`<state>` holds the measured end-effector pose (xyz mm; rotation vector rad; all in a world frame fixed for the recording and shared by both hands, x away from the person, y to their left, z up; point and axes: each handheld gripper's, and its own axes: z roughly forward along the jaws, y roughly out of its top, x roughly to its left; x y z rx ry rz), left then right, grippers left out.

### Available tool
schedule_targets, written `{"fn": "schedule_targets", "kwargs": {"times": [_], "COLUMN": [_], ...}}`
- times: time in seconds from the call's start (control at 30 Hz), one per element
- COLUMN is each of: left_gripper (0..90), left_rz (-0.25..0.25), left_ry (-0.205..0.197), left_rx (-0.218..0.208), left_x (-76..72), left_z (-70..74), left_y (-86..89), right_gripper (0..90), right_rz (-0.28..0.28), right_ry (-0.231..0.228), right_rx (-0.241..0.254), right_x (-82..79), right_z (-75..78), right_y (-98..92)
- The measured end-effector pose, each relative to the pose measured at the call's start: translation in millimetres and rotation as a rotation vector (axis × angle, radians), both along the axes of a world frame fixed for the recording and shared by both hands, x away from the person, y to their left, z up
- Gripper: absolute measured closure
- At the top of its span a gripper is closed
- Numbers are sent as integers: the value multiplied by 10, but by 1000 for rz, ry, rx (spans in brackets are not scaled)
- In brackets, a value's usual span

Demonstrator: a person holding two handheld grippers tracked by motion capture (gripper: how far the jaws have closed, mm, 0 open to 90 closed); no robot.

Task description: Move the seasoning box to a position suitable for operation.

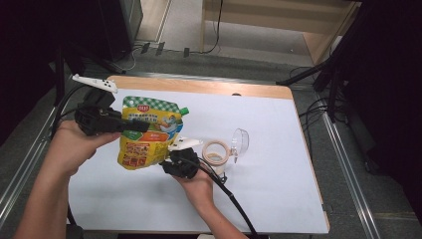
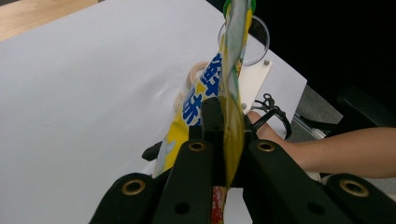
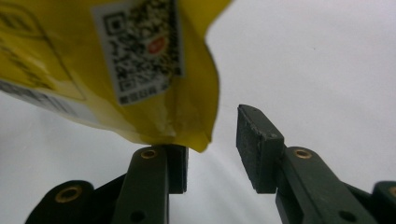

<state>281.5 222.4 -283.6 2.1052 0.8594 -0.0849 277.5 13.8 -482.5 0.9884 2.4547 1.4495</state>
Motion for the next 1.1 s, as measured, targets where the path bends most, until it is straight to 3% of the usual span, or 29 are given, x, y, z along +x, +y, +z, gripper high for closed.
{"fn": "schedule_targets", "kwargs": {"times": [0.13, 0.23, 0.5, 0.77, 0.87, 0.9, 1.1], "left_gripper": [900, 900, 900, 886, 873, 873, 854], "left_rz": [0, 11, 40, 35, 32, 21, -14], "left_ry": [17, 22, 15, 12, 1, -1, -22], "left_rx": [-24, -19, 6, 15, 30, 29, 37], "left_x": [16, 35, 82, 126, 133, 136, 133], "left_z": [-22, -43, -68, -86, -99, -100, -113], "left_y": [16, 6, -76, -225, -283, -290, -368], "right_gripper": [672, 671, 671, 625, 588, 589, 602], "right_rz": [-3, 25, 81, 131, 143, 146, 175], "right_ry": [-17, -37, -121, -172, -173, -154, -149], "right_rx": [8, 26, -69, -113, -94, -90, -101], "right_x": [-14, -56, -177, -294, -314, -326, -362], "right_z": [10, 32, 94, 140, 155, 158, 182], "right_y": [2, 19, 14, -6, -11, -13, -46]}}
